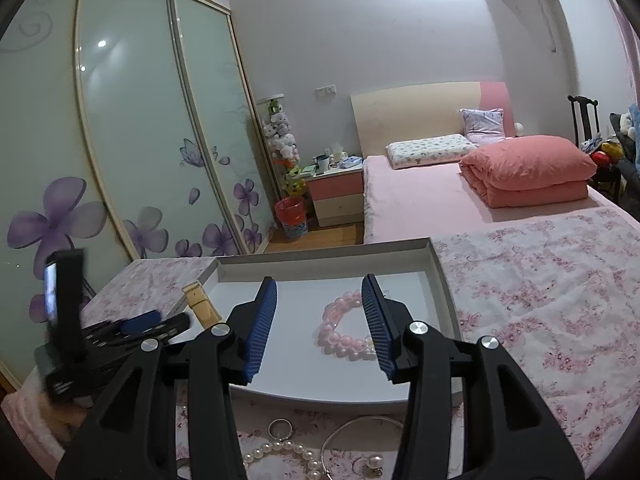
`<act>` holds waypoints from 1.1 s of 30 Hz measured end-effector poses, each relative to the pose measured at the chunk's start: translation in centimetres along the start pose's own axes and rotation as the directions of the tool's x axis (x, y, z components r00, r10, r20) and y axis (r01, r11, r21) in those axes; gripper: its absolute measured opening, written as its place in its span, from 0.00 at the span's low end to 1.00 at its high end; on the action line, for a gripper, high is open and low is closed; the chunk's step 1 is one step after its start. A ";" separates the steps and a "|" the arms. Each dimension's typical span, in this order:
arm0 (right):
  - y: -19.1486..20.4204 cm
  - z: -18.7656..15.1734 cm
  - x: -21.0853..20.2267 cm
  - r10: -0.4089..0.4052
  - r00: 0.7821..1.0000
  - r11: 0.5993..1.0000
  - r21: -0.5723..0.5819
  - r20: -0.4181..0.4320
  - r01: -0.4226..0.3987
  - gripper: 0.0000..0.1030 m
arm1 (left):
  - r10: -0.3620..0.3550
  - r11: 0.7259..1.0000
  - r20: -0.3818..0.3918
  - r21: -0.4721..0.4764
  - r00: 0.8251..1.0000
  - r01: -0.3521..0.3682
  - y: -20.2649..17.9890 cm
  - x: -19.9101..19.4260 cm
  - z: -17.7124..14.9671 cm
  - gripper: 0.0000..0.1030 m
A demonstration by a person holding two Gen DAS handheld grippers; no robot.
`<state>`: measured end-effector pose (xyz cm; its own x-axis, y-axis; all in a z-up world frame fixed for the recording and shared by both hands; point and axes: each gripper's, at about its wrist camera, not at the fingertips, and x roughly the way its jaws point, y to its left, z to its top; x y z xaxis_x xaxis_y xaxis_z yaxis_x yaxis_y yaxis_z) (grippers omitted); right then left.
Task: Organize jewelry
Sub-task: 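Withdraw both tools from the tray toward the remaining jewelry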
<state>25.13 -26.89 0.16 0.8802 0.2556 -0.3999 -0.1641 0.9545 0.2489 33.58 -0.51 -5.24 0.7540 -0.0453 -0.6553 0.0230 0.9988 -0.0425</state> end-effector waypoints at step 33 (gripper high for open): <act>2.4 -5.3 -10.9 0.002 0.999 0.999 -0.042 0.038 -0.001 0.45 | -0.155 0.986 0.074 0.075 0.985 0.149 -0.9 -13.7 -8.3 0.56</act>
<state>12.77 -26.60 0.43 0.8959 0.2517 -0.3660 -0.1833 0.9600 0.2116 17.77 -0.97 -2.46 0.7880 -0.1981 -0.5829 0.1843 0.9793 -0.0837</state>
